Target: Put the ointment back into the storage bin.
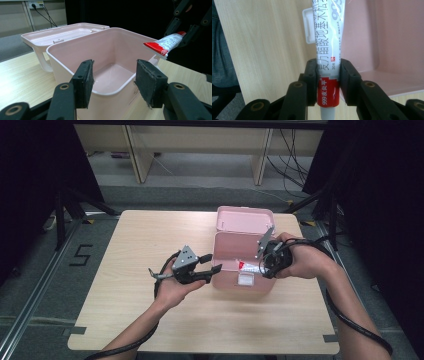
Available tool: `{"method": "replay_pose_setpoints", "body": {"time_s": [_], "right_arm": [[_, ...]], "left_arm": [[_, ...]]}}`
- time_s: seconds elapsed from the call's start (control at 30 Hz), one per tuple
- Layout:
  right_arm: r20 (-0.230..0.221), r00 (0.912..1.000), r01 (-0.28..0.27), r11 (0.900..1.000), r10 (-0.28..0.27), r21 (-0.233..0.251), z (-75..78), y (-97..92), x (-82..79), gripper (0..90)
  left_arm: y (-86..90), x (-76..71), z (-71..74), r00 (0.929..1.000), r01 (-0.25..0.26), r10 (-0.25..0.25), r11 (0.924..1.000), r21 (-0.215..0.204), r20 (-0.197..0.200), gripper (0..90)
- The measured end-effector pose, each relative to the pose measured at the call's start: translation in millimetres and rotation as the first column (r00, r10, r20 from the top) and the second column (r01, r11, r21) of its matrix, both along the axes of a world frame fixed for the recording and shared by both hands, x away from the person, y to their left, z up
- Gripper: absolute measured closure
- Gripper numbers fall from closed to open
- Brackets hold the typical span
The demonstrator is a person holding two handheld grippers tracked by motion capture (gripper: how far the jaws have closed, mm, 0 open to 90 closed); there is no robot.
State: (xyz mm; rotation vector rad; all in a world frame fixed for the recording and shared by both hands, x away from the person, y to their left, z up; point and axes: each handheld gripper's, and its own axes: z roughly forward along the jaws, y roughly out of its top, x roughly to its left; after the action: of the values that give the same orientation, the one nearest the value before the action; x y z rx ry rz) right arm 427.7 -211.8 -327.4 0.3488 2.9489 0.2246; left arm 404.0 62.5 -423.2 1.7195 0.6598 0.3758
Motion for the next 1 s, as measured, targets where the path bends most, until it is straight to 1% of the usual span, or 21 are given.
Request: {"method": "replay_pose_setpoints", "body": {"time_s": [0.03,0.07,0.1,0.13,0.17,0.2,0.27,0.33,0.43,0.47,0.5,0.53,0.57,0.6,0.7,0.77,0.87,0.9,0.93,1.0], "right_arm": [[-0.004,0.9999,0.015,0.9999,-0.015,-0.003,0.7,0.0,0.2,70.7],[0.002,0.9999,-0.012,0.9999,0.012,-0.005,1.1,0.2,2.5,70.7],[0.006,0.9999,-0.016,0.9999,0.016,-0.005,1.2,0.4,3.5,70.7],[0.002,0.9999,0.013,0.9999,-0.013,-0.007,1.3,0.9,2.6,70.7],[-0.003,0.9998,0.021,0.9997,-0.021,-0.008,1.5,1.5,2.9,70.7],[0.001,0.9998,0.018,0.9998,-0.018,-0.01,1.4,1.6,3.7,70.7],[0.012,0.9998,-0.016,0.9998,0.016,-0.012,1.6,1.7,7.9,70.7],[0.006,1.0,0.004,0.9999,-0.004,-0.009,1.6,2.0,8.7,70.7],[0.018,0.9997,-0.017,0.9998,0.017,-0.009,1.2,1.9,13.4,70.7],[0.017,0.9998,-0.01,0.9999,0.01,-0.012,1.1,2.2,14.1,70.7],[0.029,0.9995,-0.012,0.9998,0.013,-0.016,0.7,2.4,15.3,70.7],[0.014,0.9999,0.002,0.9999,-0.002,-0.015,0.6,2.4,15.6,70.7],[0.015,0.9998,0.016,0.9998,-0.016,-0.013,0.3,2.9,15.0,70.7],[0.018,0.9998,-0.004,0.9999,0.004,-0.015,0.4,2.6,17.3,70.7],[0.014,0.9999,0.003,1.0,-0.002,-0.009,-0.7,3.0,19.5,70.7],[0.014,0.9997,0.02,0.9997,-0.02,-0.012,-1.4,2.8,20.1,70.7],[0.015,0.9999,0.009,0.9998,-0.008,-0.018,-3.0,2.5,23.2,70.7],[0.011,0.9997,0.02,0.9997,-0.02,-0.015,-3.7,2.1,23.4,70.7],[0.019,0.9998,0.01,0.9997,-0.009,-0.021,-4.0,2.1,24.3,70.7],[0.027,0.9994,-0.023,0.9996,0.023,-0.015,-4.9,1.0,28.2,70.7]], "left_arm": [[0.1,0.1,0.0,1.0,0.0,0.0,1.0,0.001,0.0,47.7],[0.1,0.1,-0.1,1.0,0.0,0.0,1.0,0.0,0.0,47.7],[0.2,0.1,0.0,1.0,0.0,0.0,1.0,0.0,0.0,47.7],[0.3,0.1,0.1,1.0,0.0,0.0,1.0,-0.001,0.0,47.7],[0.3,0.0,0.1,1.0,-0.001,0.001,1.0,-0.001,0.0,47.7],[0.3,0.0,0.3,1.0,0.0,0.0,1.0,-0.002,0.001,47.7],[0.7,0.3,0.7,1.0,0.002,-0.002,1.0,0.0,0.004,47.7],[1.0,0.5,0.7,1.0,0.002,-0.002,1.0,0.002,0.004,47.7],[1.1,0.5,0.5,1.0,0.001,-0.001,1.0,0.001,0.002,47.7],[1.1,0.5,0.5,1.0,0.001,-0.001,1.0,0.001,0.002,47.7],[1.2,0.6,0.6,1.0,0.001,-0.001,1.0,0.003,0.004,47.7],[1.3,0.7,0.6,1.0,0.001,-0.001,1.0,0.002,0.004,47.6],[1.4,0.7,0.8,1.0,0.0,0.0,1.0,0.003,0.004,47.7],[1.4,0.8,0.9,1.0,0.0,0.0,1.0,0.002,0.004,47.7],[1.4,1.0,1.1,1.0,0.0,0.0,1.0,0.001,0.003,47.7],[1.3,1.1,1.3,1.0,0.0,0.0,1.0,0.002,0.004,47.7],[1.2,1.2,1.5,1.0,0.001,-0.001,1.0,0.003,0.003,47.7],[1.1,1.3,1.5,1.0,0.001,-0.001,1.0,0.003,0.003,47.7],[0.9,1.3,1.4,1.0,0.002,-0.002,1.0,0.003,0.003,47.7],[0.4,1.2,1.2,1.0,0.003,-0.003,1.0,0.002,0.004,47.6]]}}
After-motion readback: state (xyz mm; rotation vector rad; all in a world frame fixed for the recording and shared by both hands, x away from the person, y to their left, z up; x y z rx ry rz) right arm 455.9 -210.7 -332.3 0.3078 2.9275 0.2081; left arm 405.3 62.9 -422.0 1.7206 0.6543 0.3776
